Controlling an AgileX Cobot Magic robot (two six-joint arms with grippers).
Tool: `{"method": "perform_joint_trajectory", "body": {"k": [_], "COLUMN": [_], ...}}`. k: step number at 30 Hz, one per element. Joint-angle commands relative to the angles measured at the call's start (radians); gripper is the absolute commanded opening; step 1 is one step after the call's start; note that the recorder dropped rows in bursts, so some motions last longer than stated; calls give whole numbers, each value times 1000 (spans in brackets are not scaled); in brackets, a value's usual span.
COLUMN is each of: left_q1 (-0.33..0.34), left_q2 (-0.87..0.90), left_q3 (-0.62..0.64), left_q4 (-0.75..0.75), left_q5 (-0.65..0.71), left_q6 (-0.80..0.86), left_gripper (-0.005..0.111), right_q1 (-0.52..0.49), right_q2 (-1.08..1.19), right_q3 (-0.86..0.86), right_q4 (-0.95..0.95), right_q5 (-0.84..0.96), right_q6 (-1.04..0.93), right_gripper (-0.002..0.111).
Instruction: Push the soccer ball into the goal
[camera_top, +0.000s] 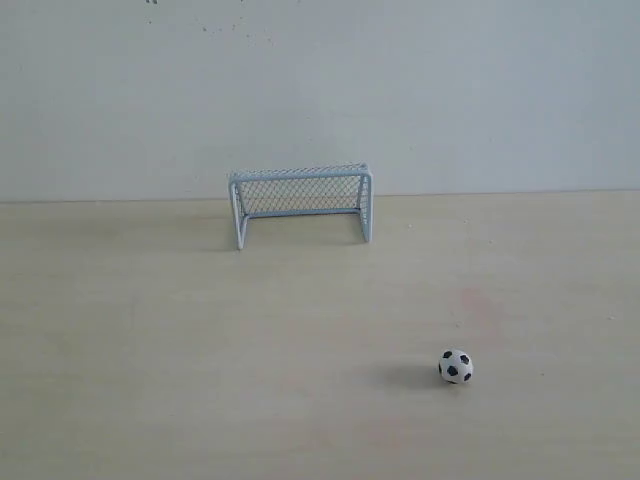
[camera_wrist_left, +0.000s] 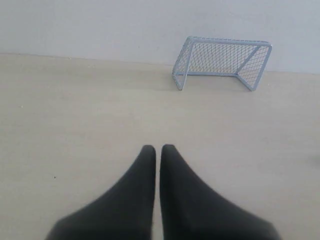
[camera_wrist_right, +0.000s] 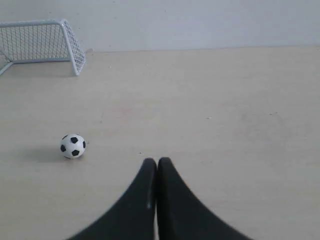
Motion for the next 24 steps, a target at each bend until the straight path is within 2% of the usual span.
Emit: {"method": "perform_joint_trajectory", "body": {"k": [1, 6, 10, 15, 24], "left_q1": [3, 3, 3, 3, 3], "left_q2": [-3, -3, -3, -3, -3], "left_q3": [3, 3, 3, 3, 3], "left_q4": [3, 3, 3, 3, 3], "left_q5": [-3, -3, -3, -3, -3], "left_q6": [5, 5, 5, 5, 5], "left_gripper": [4, 4, 4, 4, 4], "right_q1": [-8, -8, -8, -8, -8], "right_q2": [-5, -5, -5, -5, -5], "right_q3": [0, 0, 0, 0, 0], "right_q4": [1, 1, -101, -130, -126], "right_q5": [-12, -12, -14, -161, -346], "right_q6": [0, 0, -34, -114, -100], "right_gripper": [0, 0, 0, 0, 0]}}
